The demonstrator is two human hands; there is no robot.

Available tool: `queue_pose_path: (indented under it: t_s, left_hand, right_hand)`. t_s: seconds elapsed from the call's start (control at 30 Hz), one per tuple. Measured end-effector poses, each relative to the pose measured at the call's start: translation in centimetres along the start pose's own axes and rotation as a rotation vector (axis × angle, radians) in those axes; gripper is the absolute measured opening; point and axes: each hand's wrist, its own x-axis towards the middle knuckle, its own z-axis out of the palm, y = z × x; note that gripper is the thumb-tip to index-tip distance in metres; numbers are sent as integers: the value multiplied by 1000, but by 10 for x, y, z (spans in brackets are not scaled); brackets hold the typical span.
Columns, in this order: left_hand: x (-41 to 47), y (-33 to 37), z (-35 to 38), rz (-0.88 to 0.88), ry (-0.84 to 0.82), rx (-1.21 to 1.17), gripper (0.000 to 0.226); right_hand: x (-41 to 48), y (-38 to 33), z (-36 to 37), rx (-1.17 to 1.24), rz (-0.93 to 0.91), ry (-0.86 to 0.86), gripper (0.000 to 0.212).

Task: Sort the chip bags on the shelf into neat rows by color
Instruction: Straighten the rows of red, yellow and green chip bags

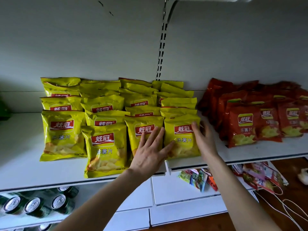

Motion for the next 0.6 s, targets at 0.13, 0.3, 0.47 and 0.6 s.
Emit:
queue_pose_path:
  t_s: [0.13,0.3,0.47,0.6]
  left_hand:
    - [2,0,-1,-21,-27,8,63]
    - [4,8,2,-116,-8,-102,41]
    - [8,13,9,-188,54,-100,29]
    - [9,14,11,-186,84,-76,54]
  right_hand:
    - [7,-5,4,38,3,-2,29]
    - [6,1,11,98,33,63,21]
    - [10,-1,11,129,66,51,26]
    - [18,-8,14,42,4,90,26]
